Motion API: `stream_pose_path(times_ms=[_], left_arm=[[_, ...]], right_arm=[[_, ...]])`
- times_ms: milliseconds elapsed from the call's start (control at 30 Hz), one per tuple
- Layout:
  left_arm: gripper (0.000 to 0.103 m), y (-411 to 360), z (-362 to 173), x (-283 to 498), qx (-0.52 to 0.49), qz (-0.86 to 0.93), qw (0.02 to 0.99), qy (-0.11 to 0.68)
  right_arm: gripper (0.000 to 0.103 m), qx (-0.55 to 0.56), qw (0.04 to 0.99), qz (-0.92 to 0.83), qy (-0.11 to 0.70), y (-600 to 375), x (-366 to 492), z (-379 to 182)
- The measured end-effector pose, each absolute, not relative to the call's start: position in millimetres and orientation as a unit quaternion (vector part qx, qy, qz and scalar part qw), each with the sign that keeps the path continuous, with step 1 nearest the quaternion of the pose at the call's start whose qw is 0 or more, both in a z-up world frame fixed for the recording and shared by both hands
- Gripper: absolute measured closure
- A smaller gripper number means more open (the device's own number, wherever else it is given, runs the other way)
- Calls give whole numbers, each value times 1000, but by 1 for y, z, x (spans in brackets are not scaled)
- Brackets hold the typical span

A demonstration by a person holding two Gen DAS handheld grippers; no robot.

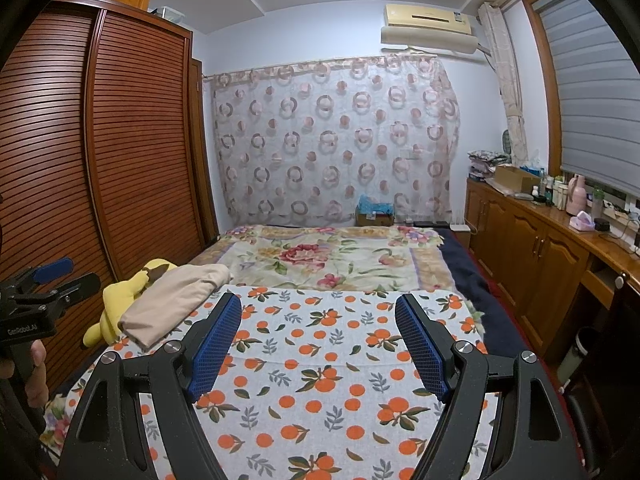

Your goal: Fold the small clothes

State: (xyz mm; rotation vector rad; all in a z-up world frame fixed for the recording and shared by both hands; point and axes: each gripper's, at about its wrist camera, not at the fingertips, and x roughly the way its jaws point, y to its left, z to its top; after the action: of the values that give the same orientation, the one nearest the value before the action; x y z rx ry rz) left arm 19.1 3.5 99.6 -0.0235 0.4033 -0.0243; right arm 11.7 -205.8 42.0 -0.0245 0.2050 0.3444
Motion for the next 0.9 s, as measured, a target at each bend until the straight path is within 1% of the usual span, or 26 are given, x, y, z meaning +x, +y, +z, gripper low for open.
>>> stream_pose_path(times_ms=[900], left_arm=[[0,4,100,19,-11,-12,980,200]], right_arm=[[22,-15,980,174,99,-210,14,40]])
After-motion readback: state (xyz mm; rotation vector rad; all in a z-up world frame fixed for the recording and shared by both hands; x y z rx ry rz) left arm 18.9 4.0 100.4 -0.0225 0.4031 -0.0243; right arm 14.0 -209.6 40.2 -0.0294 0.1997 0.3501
